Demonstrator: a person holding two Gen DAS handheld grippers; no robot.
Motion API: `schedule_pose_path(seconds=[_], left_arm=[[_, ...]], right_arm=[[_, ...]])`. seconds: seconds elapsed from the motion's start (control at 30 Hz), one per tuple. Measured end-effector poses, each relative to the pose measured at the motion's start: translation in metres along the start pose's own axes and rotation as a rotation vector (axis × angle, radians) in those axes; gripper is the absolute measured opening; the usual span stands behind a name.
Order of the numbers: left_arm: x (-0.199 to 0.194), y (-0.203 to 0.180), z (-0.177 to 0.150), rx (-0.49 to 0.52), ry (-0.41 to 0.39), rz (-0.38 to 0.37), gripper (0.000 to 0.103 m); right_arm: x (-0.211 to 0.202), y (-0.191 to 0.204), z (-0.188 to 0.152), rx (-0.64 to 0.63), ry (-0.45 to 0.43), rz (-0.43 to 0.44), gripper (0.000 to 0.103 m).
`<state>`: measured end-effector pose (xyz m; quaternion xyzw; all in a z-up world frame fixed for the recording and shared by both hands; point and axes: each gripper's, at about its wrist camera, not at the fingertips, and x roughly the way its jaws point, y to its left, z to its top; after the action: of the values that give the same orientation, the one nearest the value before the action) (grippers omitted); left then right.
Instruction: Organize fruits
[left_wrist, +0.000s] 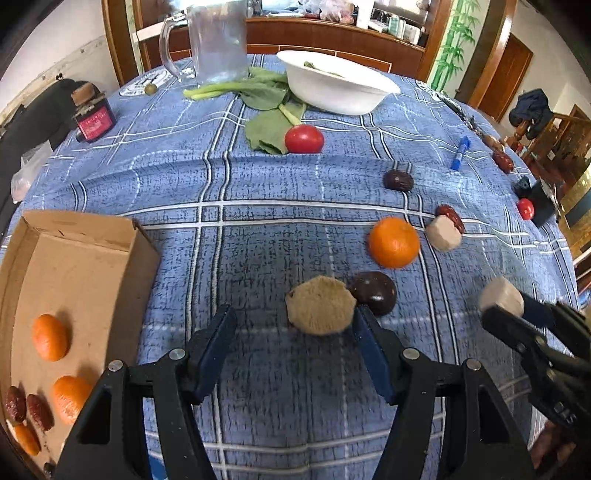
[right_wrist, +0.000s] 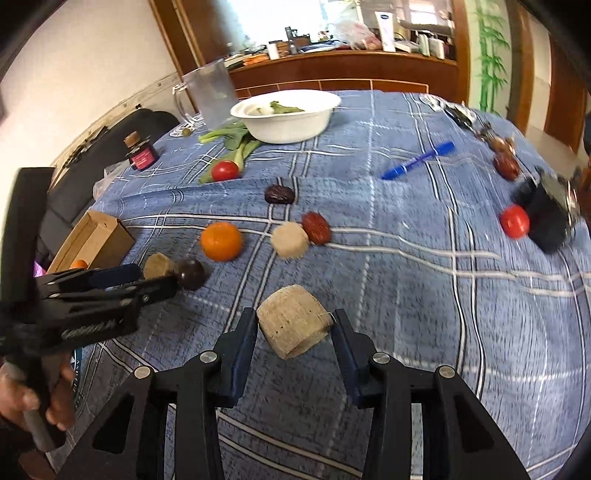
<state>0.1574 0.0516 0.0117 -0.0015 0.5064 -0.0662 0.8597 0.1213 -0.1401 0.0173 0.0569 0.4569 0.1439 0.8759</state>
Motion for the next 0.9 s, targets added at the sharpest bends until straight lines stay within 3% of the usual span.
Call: schedule_pose_path(seconds=[0.07, 0.1, 0.13, 0.4, 0.63, 0.9], left_arm=[[-0.002, 0.001, 0.000, 0.005, -0.024, -0.030, 0.047], [-0.003, 0.000, -0.001, 0.007, -0.029, -0.043, 0.034], [-0.005, -0.003, -0.002, 0.017, -0.030, -0.051, 0.033], [-0.024, -0.004, -0.022, 0.033, -0.019, -0.074, 0.032], [-0.049, -0.012, -0.061, 0.051, -0.004, -0.135, 0.032], [-0.074, -0.020, -0.091, 0.083, -0.019, -0.147, 0.033]], right_arm=[[-0.001, 0.000, -0.002, 0.001, -0.002, -0.005, 0.044], [-0.002, -0.001, -0.004, 0.002, -0.002, -0.011, 0.044], [-0.002, 0.000, -0.004, 0.003, -0.002, -0.014, 0.044], [-0.016, 0.007, -0.019, -0.003, -0.009, -0.041, 0.044], [-0.037, 0.018, -0.042, -0.009, -0.014, -0.053, 0.044], [-0.056, 0.030, -0.076, -0.015, 0.002, -0.075, 0.044]])
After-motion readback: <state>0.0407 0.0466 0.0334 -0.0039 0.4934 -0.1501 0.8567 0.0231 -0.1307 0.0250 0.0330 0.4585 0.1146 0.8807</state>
